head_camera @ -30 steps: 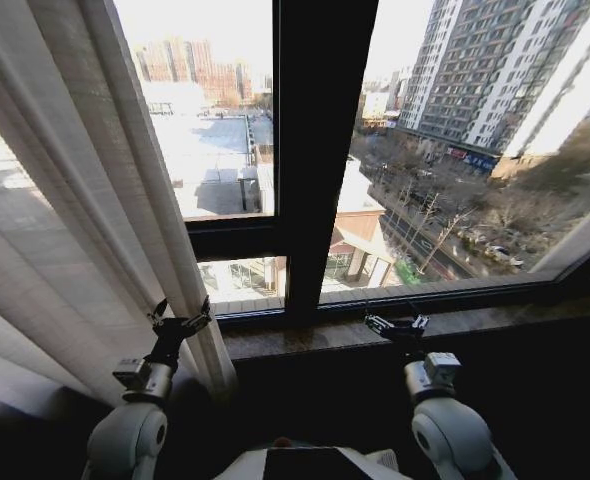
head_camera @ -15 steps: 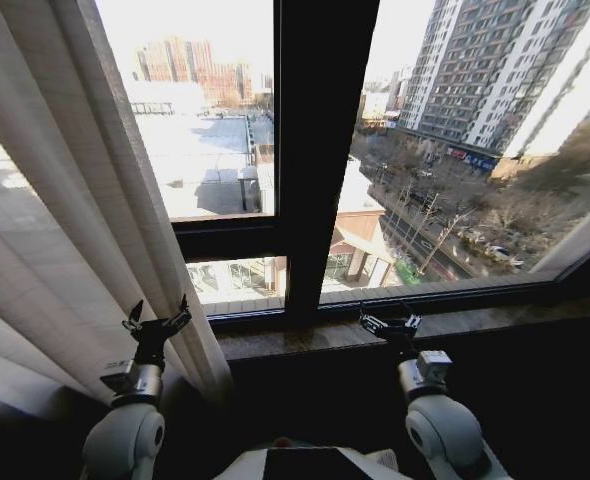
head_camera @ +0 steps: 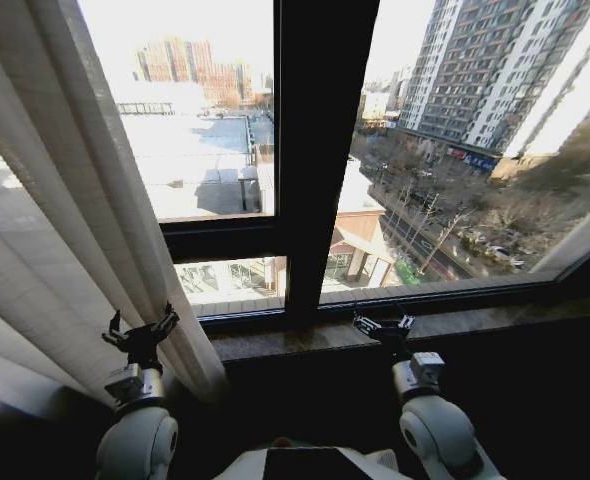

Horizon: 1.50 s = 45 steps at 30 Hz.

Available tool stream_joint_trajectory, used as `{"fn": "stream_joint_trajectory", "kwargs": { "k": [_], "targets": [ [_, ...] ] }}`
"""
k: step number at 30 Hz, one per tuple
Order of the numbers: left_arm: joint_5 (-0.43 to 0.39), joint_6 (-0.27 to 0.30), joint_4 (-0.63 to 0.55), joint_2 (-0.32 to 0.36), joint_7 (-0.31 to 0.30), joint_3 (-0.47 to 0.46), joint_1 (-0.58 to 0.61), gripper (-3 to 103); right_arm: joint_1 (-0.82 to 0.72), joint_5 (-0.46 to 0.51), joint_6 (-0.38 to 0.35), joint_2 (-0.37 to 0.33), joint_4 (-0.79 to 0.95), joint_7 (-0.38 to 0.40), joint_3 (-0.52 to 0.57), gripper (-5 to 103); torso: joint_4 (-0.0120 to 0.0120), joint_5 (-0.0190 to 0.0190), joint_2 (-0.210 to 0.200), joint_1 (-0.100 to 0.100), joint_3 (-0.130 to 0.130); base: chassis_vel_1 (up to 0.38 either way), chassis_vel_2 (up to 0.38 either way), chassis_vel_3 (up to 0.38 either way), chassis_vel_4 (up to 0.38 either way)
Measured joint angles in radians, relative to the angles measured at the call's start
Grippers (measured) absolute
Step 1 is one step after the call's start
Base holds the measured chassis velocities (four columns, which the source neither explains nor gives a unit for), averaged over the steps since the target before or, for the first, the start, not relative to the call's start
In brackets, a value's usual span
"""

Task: Open the curtains by pulling them apart, changing their state from closed to fully open.

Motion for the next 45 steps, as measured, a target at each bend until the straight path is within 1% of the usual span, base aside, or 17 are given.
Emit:
{"fn": "stream_joint_trajectory", "kwargs": {
  "k": [8,11,15,20,27,28,30,32,33,34,35,37,38,41,43,44,45],
  "targets": [
    [-0.015,-0.005,0.010,0.001,-0.012,-0.002,-0.006,100,-0.005,-0.004,0.002,0.001,-0.004,0.000,0.003,100,0.0001,-0.0001,0.000,0.000,0.000,0.000,0.000,0.000,0.000],
    [-0.052,-0.006,0.016,0.021,0.003,-0.019,-0.015,100,-0.004,-0.007,0.002,0.002,-0.003,0.001,0.004,100,0.0000,0.0000,0.000,0.000,0.000,0.000,0.000,0.000,0.000],
    [-0.122,0.010,0.038,0.082,0.065,-0.069,-0.044,100,-0.007,-0.014,0.002,0.007,-0.001,0.001,0.004,100,0.0000,-0.0002,0.000,0.000,0.000,0.000,0.000,0.000,0.000],
    [-0.183,0.038,0.047,0.136,0.131,-0.090,-0.072,100,-0.009,-0.015,0.004,0.009,0.001,0.003,0.007,100,0.0000,-0.0001,0.000,0.000,0.000,0.000,0.000,0.000,0.000],
    [-0.245,0.058,0.044,0.165,0.202,-0.103,-0.071,100,-0.021,-0.013,0.012,0.014,0.009,0.010,0.033,100,0.0000,-0.0001,0.000,0.000,0.000,0.000,0.000,0.000,0.000],
    [-0.251,0.062,0.041,0.169,0.203,-0.105,-0.069,95,-0.026,-0.012,0.016,0.014,0.011,0.016,0.040,100,0.0000,-0.0002,0.000,0.000,0.000,0.000,0.000,0.000,0.000],
    [-0.259,0.067,0.038,0.174,0.205,-0.108,-0.068,95,-0.031,-0.007,0.017,0.014,0.015,0.020,0.047,100,0.0000,-0.0001,0.000,0.000,0.000,0.000,0.000,0.000,0.000],
    [-0.291,0.081,0.021,0.197,0.208,-0.128,-0.063,85,-0.039,0.004,0.018,0.010,0.023,0.033,0.062,100,0.0000,0.0001,0.000,0.000,0.000,0.000,0.000,0.000,0.000],
    [-0.291,0.081,0.021,0.197,0.208,-0.128,-0.063,85,-0.039,0.004,0.018,0.010,0.023,0.033,0.062,100,0.0000,0.0001,0.000,0.000,0.000,0.000,0.000,0.000,0.000],
    [-0.310,0.088,0.012,0.209,0.216,-0.144,-0.057,74,-0.041,0.008,0.013,0.008,0.030,0.043,0.065,100,0.0000,-0.0001,0.000,0.000,0.000,0.000,0.000,0.000,0.000],
    [-0.318,0.090,0.008,0.216,0.222,-0.159,-0.051,74,-0.043,0.009,0.005,0.007,0.036,0.051,0.066,100,0.0000,-0.0001,0.000,0.000,0.000,0.000,0.000,0.000,0.000],
    [-0.329,0.091,0.003,0.221,0.247,-0.191,-0.040,62,-0.045,0.009,-0.012,0.005,0.049,0.059,0.065,100,0.0001,0.0000,0.000,0.000,0.000,0.000,0.000,0.000,0.000],
    [-0.331,0.090,0.004,0.218,0.264,-0.210,-0.038,57,-0.045,0.009,-0.016,0.004,0.052,0.061,0.063,100,0.0000,-0.0001,0.000,0.000,0.000,0.000,0.000,0.000,0.000],
    [-0.331,0.083,0.010,0.204,0.285,-0.229,-0.038,52,-0.039,0.004,-0.017,0.004,0.052,0.063,0.061,100,0.0001,-0.0002,0.000,0.000,0.000,0.000,0.000,0.000,0.000],
    [-0.331,0.074,0.015,0.190,0.304,-0.236,-0.038,41,-0.029,0.002,-0.017,0.011,0.049,0.066,0.057,100,0.0001,-0.0001,0.000,0.000,0.000,0.000,0.000,0.000,0.000],
    [-0.331,0.074,0.015,0.190,0.304,-0.236,-0.038,41,-0.029,0.002,-0.017,0.011,0.049,0.066,0.057,100,0.0001,-0.0001,0.000,0.000,0.000,0.000,0.000,0.000,0.000],
    [-0.330,0.072,0.016,0.188,0.313,-0.240,-0.038,36,-0.026,0.002,-0.017,0.014,0.049,0.067,0.053,100,0.0001,0.0000,0.000,0.000,0.000,0.000,0.000,0.000,0.000]
  ]
}}
